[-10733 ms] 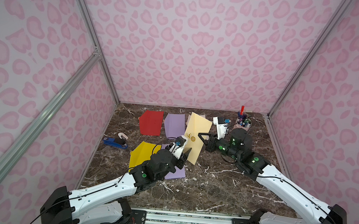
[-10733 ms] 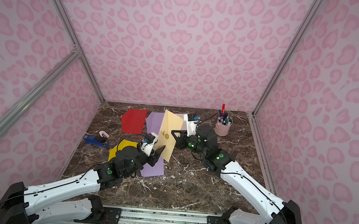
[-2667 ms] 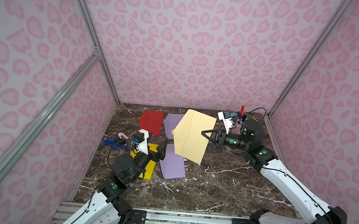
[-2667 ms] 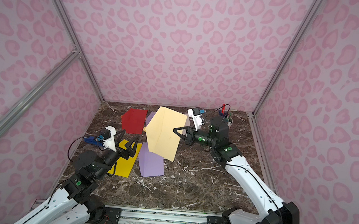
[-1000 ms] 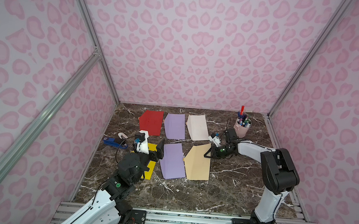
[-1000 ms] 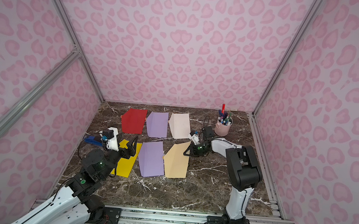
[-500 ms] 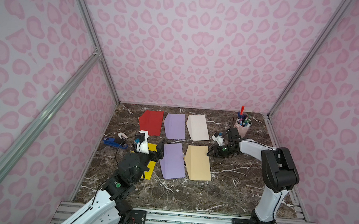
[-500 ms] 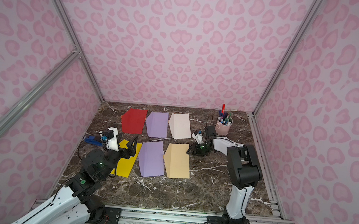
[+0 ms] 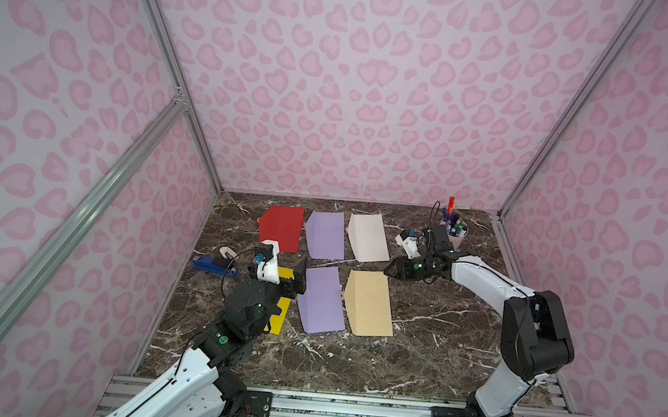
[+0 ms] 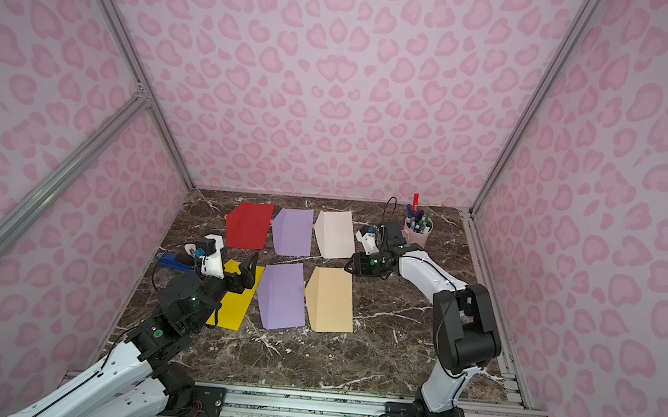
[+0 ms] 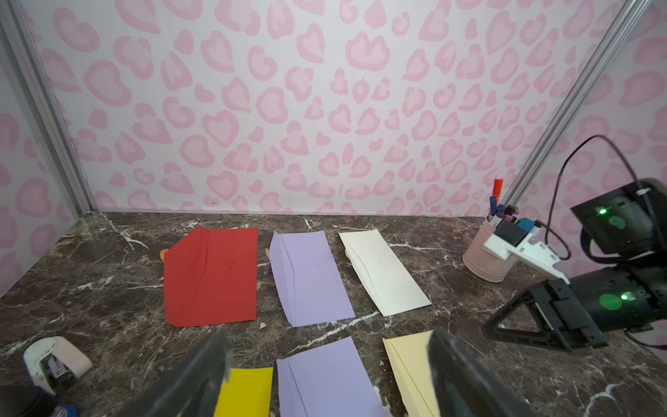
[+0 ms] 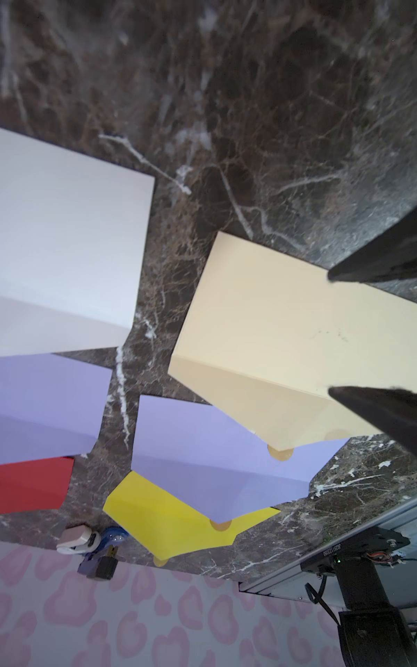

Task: Open the envelope
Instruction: Place the envelope at the center of the board, then reset both arms

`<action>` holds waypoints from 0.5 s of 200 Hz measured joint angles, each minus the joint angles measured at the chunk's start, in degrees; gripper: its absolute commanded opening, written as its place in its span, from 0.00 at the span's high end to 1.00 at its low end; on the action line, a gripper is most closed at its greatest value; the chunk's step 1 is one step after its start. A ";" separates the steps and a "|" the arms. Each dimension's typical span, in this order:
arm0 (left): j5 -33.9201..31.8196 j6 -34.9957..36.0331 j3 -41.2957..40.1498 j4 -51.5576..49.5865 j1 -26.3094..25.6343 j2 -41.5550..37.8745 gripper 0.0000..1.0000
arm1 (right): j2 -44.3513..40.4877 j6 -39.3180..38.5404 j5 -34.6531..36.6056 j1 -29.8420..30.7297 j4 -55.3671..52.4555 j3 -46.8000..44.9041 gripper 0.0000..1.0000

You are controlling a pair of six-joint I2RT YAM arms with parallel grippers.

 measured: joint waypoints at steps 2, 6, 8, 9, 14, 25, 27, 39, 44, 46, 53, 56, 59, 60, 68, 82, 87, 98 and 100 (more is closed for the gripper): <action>-0.11 0.00 0.15 -0.13 0.00 0.20 0.09 | -0.17 0.04 0.07 0.07 0.07 0.00 0.46; -0.50 0.00 0.52 -0.31 0.02 0.70 0.05 | -0.61 0.15 0.28 0.22 0.17 -0.02 0.44; -0.72 0.00 0.76 -0.48 0.02 1.03 0.01 | -0.90 0.15 0.59 0.31 0.28 -0.11 0.43; -0.79 0.00 0.85 -0.50 0.02 1.14 0.02 | -0.96 0.13 0.70 0.31 0.33 -0.11 0.42; -1.09 0.02 1.33 -0.70 0.02 1.81 0.03 | -1.46 0.17 1.49 0.37 0.61 -0.35 0.40; -2.19 -0.22 2.54 -1.36 0.22 3.43 0.03 | -2.62 0.17 2.80 0.37 1.79 -1.27 0.36; -2.40 -0.20 2.82 -1.51 0.31 3.85 0.03 | -2.82 0.15 3.08 0.37 2.05 -1.49 0.36; -3.37 -0.17 4.17 -2.19 1.07 5.75 0.04 | -4.02 0.13 4.94 0.37 3.85 -2.95 0.34; -3.76 -0.22 4.76 -2.47 1.68 6.75 0.03 | -4.33 0.11 5.77 0.39 4.55 -3.43 0.33; -3.87 -0.22 4.92 -2.54 1.92 7.06 0.03 | -4.46 0.15 6.21 0.37 4.94 -3.72 0.33; -4.28 -0.31 5.49 -2.89 2.95 8.20 0.03 | -4.79 0.13 7.39 0.35 6.01 -4.52 0.32; -4.42 -0.44 5.70 -3.06 3.52 8.70 0.03 | -4.94 0.11 7.96 0.33 6.56 -4.92 0.31; -4.61 -0.48 5.84 -3.15 4.11 9.20 0.04 | -5.05 0.13 8.35 0.28 6.93 -5.22 0.30; -4.66 -0.50 5.88 -3.15 4.26 9.33 0.03 | -5.09 0.11 8.63 0.22 7.19 -5.42 0.30; -4.92 -0.85 6.05 -3.28 5.86 10.54 0.03 | -5.40 0.07 10.05 -0.02 8.46 -6.34 0.29; -4.92 -1.49 6.01 -3.72 9.16 12.44 0.04 | -5.73 -0.11 12.55 -0.59 10.49 -7.87 0.28; -4.85 -1.51 5.90 -3.67 10.47 13.05 0.03 | -5.77 -0.11 14.01 -0.87 11.19 -8.37 0.28; -4.79 -1.75 5.35 -3.19 13.38 14.34 0.03 | -5.79 -0.17 16.15 -1.66 12.68 -9.53 0.28; -4.76 -1.77 5.25 -3.15 13.73 14.53 0.04 | -5.79 -0.20 16.46 -1.92 13.03 -9.86 0.27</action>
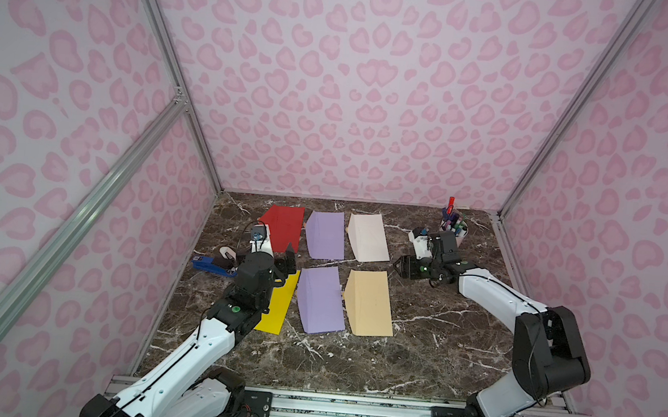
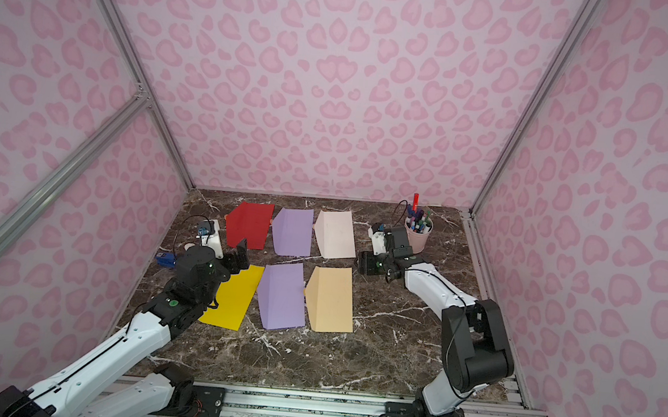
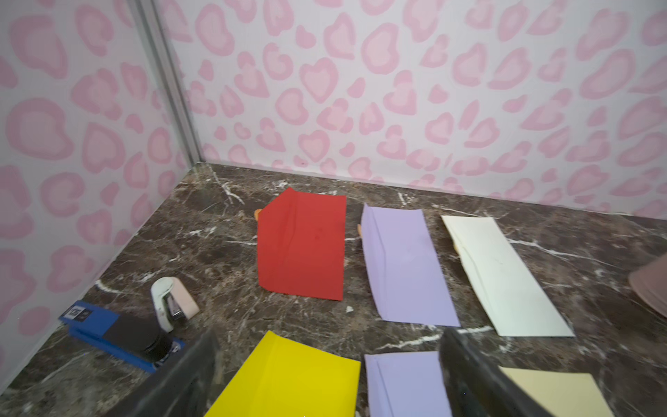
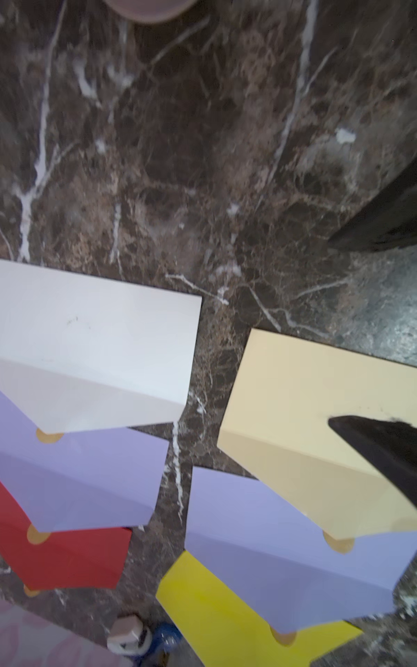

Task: Open the envelope
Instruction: Reset both arms

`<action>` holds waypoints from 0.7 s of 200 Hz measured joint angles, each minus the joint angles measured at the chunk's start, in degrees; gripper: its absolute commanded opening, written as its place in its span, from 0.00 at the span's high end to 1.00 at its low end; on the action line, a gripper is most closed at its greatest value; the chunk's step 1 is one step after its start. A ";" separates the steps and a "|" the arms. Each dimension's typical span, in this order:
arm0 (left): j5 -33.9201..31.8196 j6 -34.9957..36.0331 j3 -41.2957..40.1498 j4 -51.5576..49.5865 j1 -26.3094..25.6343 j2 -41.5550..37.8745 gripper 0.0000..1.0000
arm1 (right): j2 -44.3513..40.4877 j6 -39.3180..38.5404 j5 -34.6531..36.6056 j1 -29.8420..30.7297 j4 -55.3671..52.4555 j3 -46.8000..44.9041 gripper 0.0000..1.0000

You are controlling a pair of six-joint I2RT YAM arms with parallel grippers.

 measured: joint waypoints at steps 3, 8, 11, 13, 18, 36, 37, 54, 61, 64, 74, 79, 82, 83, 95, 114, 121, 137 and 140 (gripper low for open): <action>0.04 -0.02 -0.20 0.20 0.81 0.42 0.03 | -0.02 -0.07 0.33 -0.22 0.33 -0.28 0.27; 0.11 -0.09 -0.50 0.44 1.99 1.05 0.03 | -0.15 -0.13 1.18 -0.76 0.96 -0.94 0.27; 0.20 -0.13 -0.63 0.61 2.60 1.36 0.04 | -0.24 -0.11 1.75 -1.07 1.27 -1.31 0.27; 0.24 -0.13 -0.79 0.70 3.17 1.68 0.04 | -0.35 -0.13 2.21 -1.31 1.51 -1.62 0.27; 0.26 -0.13 -1.09 1.14 4.24 2.32 0.04 | -0.57 -0.13 3.04 -1.79 2.10 -2.23 0.27; 1.33 0.28 -1.70 3.10 8.52 5.20 0.03 | -1.79 -0.13 6.29 -3.34 3.76 -4.11 0.27; 1.42 0.28 -1.75 3.23 8.72 5.33 0.03 | -1.86 -0.11 6.54 -3.39 3.91 -4.20 0.27; 2.58 0.55 -2.78 5.99 13.22 8.44 0.03 | -3.89 -0.11 10.49 -4.04 6.62 -6.62 0.27; 2.73 0.94 -3.39 7.61 14.78 9.88 0.03 | -5.05 -0.13 11.98 -4.11 7.76 -7.91 0.27; 2.71 1.18 -3.74 8.39 15.47 10.58 0.03 | -5.40 -0.11 12.52 -4.17 8.22 -8.35 0.26; 2.78 1.90 -4.83 10.71 17.38 12.90 0.04 | -6.93 -0.13 14.91 -4.35 10.29 -10.29 0.25; 3.06 2.08 -5.31 12.00 18.23 14.08 0.04 | -7.54 -0.20 15.76 -4.44 11.15 -11.10 0.25; 3.30 2.27 -5.66 12.92 18.84 14.93 0.04 | -7.89 -0.31 16.39 -4.46 11.74 -11.58 0.25; 3.37 2.34 -5.75 13.18 18.97 15.13 0.04 | -7.98 -0.35 16.55 -4.48 11.89 -11.72 0.25; 4.04 3.13 -7.19 17.20 20.68 17.84 0.04 | -8.92 -0.66 18.36 -4.83 13.99 -13.31 0.25; 4.96 3.08 -9.25 23.93 22.25 22.62 0.03 | -9.92 -1.42 21.00 -5.18 18.45 -16.35 0.23; 5.97 3.15 -9.53 25.88 22.29 24.17 0.02 | -10.12 -1.66 21.97 -5.20 19.82 -17.46 0.22; 7.32 3.65 -9.46 31.10 22.16 28.20 0.00 | -10.34 -2.80 23.32 -5.18 22.88 -19.37 0.23; 7.61 3.80 -9.44 31.95 22.12 28.81 0.01 | -10.38 -2.91 23.56 -5.18 23.41 -19.67 0.23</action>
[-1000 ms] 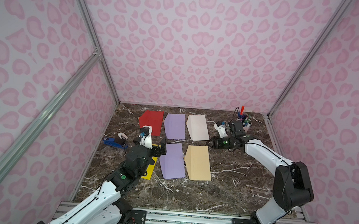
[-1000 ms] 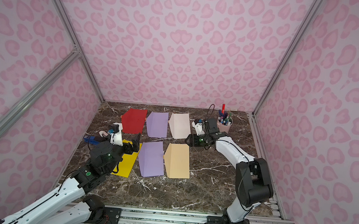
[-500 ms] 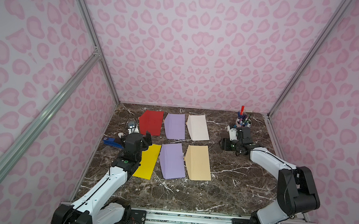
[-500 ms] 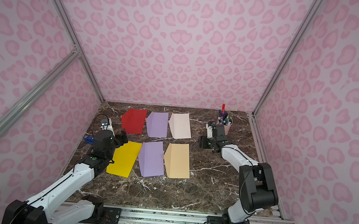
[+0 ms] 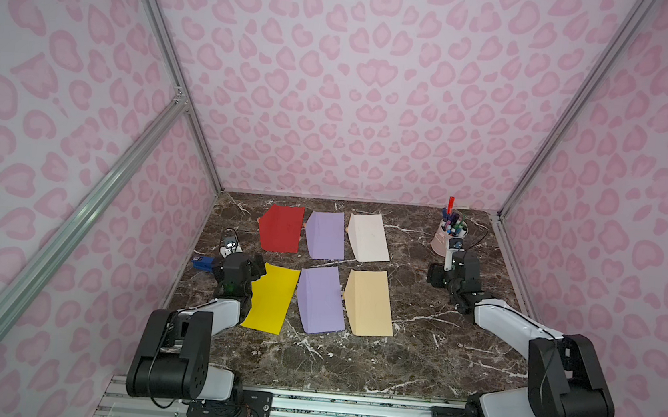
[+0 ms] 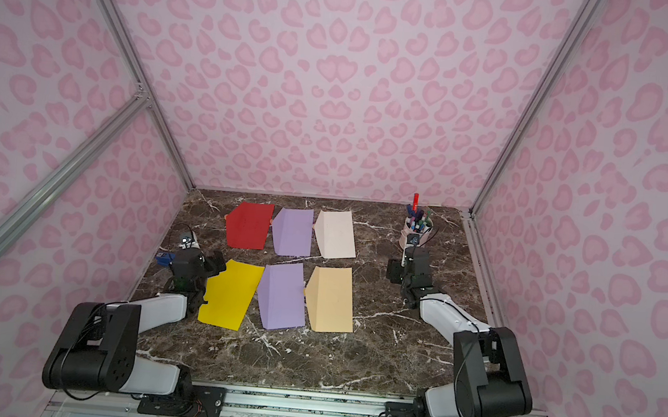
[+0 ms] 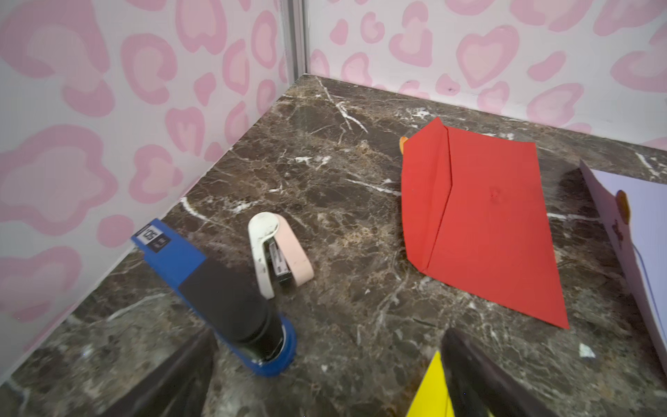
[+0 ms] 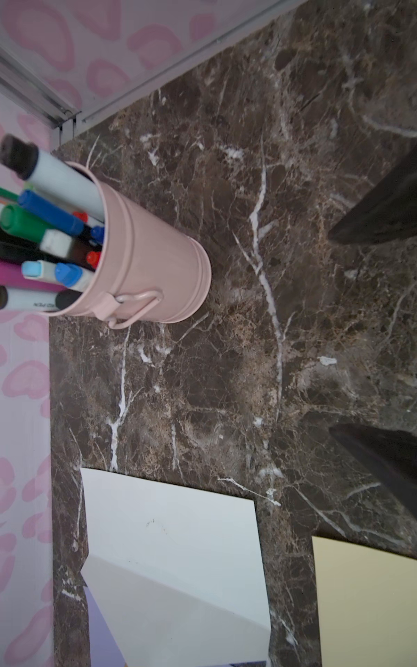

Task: Open the envelope
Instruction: Reset both arms

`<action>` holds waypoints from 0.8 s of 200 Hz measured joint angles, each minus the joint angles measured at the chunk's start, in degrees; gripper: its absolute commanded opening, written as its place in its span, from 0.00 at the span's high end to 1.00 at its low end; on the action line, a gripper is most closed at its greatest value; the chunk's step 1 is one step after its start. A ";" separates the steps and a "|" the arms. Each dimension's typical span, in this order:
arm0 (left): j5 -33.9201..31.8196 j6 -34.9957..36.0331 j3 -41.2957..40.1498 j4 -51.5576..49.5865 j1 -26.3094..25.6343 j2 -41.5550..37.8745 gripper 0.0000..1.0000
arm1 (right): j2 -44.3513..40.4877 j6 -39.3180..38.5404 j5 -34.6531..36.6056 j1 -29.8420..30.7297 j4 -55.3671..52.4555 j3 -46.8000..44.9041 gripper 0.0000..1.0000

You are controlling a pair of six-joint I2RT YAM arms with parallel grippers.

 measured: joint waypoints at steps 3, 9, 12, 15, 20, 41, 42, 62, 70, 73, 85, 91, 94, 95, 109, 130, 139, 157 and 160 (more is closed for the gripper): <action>0.09 0.24 0.00 0.57 0.00 0.39 0.01 | -0.07 -0.15 0.22 0.00 0.87 -0.44 0.23; 0.42 0.92 -0.07 1.70 -0.11 0.94 0.01 | -0.24 -0.63 0.63 0.00 2.16 -1.22 0.23; 0.55 0.94 -0.17 2.36 -0.26 1.09 0.01 | -0.35 -1.05 0.85 0.00 3.10 -1.77 0.23; 0.59 0.96 -0.42 3.08 -0.44 1.11 0.01 | -0.52 -1.42 1.18 0.02 3.85 -2.29 0.23; 0.46 1.18 -1.03 4.68 -0.79 1.03 0.00 | -0.83 -1.53 1.73 0.04 5.09 -3.13 0.23; 0.68 3.08 -4.48 10.78 -2.93 0.42 0.00 | -2.10 -2.40 4.50 -0.13 9.57 -5.70 0.22; 0.66 3.26 -4.72 11.17 -3.10 0.42 0.00 | -2.14 -2.49 4.61 -0.11 9.73 -5.77 0.22; -0.68 5.73 -6.88 16.35 -5.99 1.62 0.00 | -3.10 -3.50 6.58 -0.42 12.79 -6.45 0.22; -1.53 6.86 -8.02 19.28 -7.30 2.38 0.01 | -3.26 -4.04 7.17 -0.66 13.90 -6.45 0.23; -1.68 7.26 -8.44 19.91 -7.74 2.58 0.01 | -3.26 -4.09 7.34 -0.79 14.34 -6.45 0.23; -1.88 8.96 -9.44 22.14 -8.96 3.04 0.01 | -2.99 -4.42 7.67 -1.53 15.63 -6.54 0.23; -1.97 9.38 -9.62 23.26 -9.09 3.19 0.01 | -2.71 -4.46 7.82 -2.10 16.57 -6.86 0.23; -1.99 9.62 -9.62 23.58 -9.07 3.28 0.01 | -2.56 -4.48 7.87 -2.32 16.96 -7.04 0.24; -1.99 9.77 -9.60 23.87 -9.05 3.32 0.01 | -2.47 -4.50 7.89 -2.47 17.16 -7.17 0.24; -1.60 10.36 -9.53 25.75 -8.85 3.74 0.02 | -1.62 -5.22 7.74 -3.54 18.97 -8.46 0.24; 0.13 11.47 -10.91 29.70 -8.46 4.66 0.01 | -0.31 -7.08 6.97 -4.46 20.50 -9.18 0.27; 0.94 11.69 -11.98 31.17 -8.46 5.49 0.03 | -0.35 -7.89 6.27 -4.26 21.18 -9.29 0.27; 1.90 12.20 -12.44 32.41 -8.46 5.86 0.03 | -2.89 -9.20 6.01 -4.33 24.76 -11.93 0.25; 2.14 12.44 -12.44 32.57 -8.46 5.81 0.03 | -3.34 -9.25 5.90 -4.48 25.44 -12.50 0.26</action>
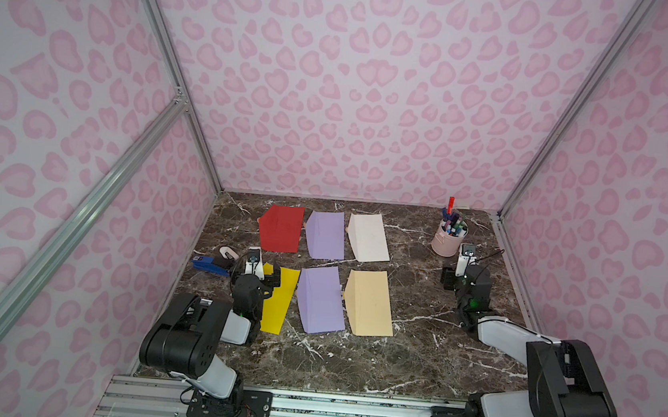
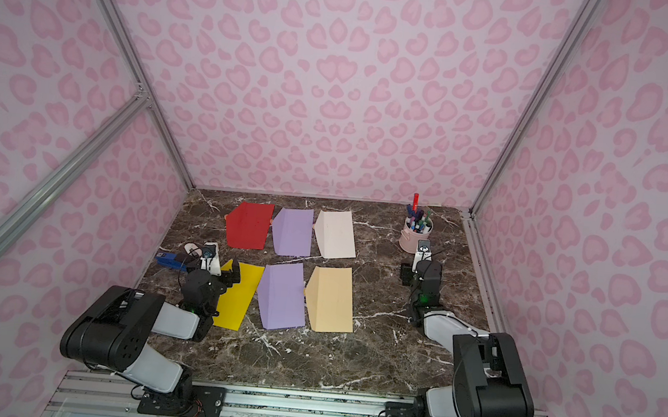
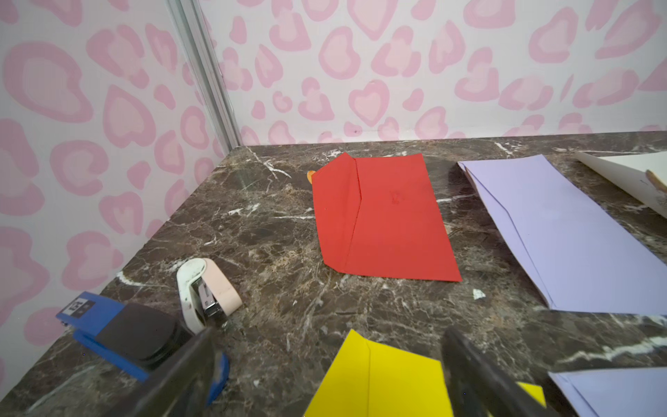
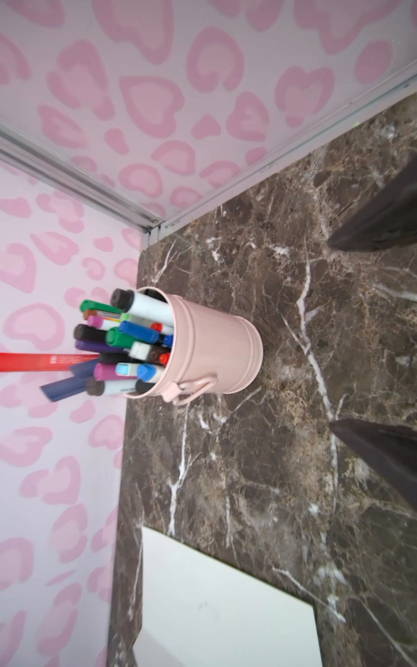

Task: Open the envelope
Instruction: Reset both arms

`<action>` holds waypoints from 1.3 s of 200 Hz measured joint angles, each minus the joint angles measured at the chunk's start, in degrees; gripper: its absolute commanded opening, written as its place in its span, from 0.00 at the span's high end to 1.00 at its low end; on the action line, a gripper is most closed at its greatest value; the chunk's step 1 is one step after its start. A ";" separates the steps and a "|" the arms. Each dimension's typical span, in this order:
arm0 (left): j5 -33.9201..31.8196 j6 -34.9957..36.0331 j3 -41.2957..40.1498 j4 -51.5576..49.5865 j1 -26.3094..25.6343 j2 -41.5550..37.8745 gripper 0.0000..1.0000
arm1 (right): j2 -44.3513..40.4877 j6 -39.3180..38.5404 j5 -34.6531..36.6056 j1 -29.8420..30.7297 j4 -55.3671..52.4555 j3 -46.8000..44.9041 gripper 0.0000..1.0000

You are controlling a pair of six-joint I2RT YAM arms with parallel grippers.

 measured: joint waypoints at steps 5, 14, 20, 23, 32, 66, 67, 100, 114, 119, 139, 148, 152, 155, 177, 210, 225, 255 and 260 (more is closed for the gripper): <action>0.20 0.37 -0.02 0.55 0.00 0.00 0.03 | -0.81 -0.28 0.04 -0.48 1.40 -1.07 0.26; 0.26 0.33 -0.02 1.05 -0.07 0.00 0.02 | -1.60 -0.87 -0.02 -1.31 3.39 -2.78 0.26; 0.37 0.35 -0.02 1.27 -0.07 0.00 0.03 | -1.51 -0.90 -0.24 -1.88 4.59 -3.48 0.26; 0.39 0.35 -0.02 1.38 -0.04 0.00 0.04 | -1.40 -1.03 -0.26 -2.03 5.14 -3.76 0.26; 0.42 0.37 -0.02 1.57 -0.04 0.00 0.04 | -0.59 -1.40 -0.46 -2.34 6.95 -4.63 0.26; 0.61 0.50 -0.02 1.66 0.09 -0.02 0.04 | 5.05 -3.43 -1.90 -2.23 15.50 -9.20 0.27; 0.61 0.50 -0.02 1.64 0.09 -0.02 0.04 | 5.14 -3.52 -1.90 -2.23 15.67 -9.31 0.27; 1.46 0.48 0.02 1.60 0.61 -0.07 0.04 | 6.91 -2.60 -3.45 -5.66 26.88 -14.29 0.25; 1.68 0.48 0.11 1.60 0.66 -0.07 0.04 | 9.73 -1.77 -4.02 -6.91 30.93 -15.78 0.24; 1.75 0.48 0.17 1.57 0.72 -0.07 0.04 | 9.79 -1.49 -4.55 -6.97 30.56 -15.74 0.24; 2.12 0.48 0.31 1.57 0.85 -0.07 0.04 | 9.42 -1.18 -7.63 -7.56 32.96 -14.23 0.23; 2.27 0.48 0.31 1.55 0.92 -0.07 0.04 | 9.75 -1.18 -8.66 -8.11 33.73 -14.23 0.20; 2.34 0.48 0.31 1.55 0.92 -0.07 0.04 | 9.79 -1.05 -8.79 -8.37 33.55 -14.19 0.19; 2.34 0.48 0.31 1.57 0.92 -0.07 0.04 | 9.77 -1.01 -9.01 -8.44 33.38 -14.14 0.18; 2.56 0.48 0.31 1.55 0.92 -0.07 0.04 | 9.14 -0.76 -10.67 -8.76 32.68 -13.27 0.11; 2.73 0.46 0.31 1.55 0.92 -0.07 0.04 | 8.98 -0.55 -12.17 -9.14 31.65 -13.00 0.03; 2.73 0.46 0.31 1.55 0.92 -0.07 0.04 | 8.98 -0.35 -12.83 -9.31 31.45 -13.00 0.03; 2.75 0.46 0.31 1.55 0.98 -0.07 0.04 | 8.96 -0.13 -13.27 -9.42 31.43 -13.00 0.02; 2.75 0.46 0.33 1.55 0.98 -0.07 0.04 | 8.96 -0.13 -13.31 -9.42 31.43 -13.00 0.02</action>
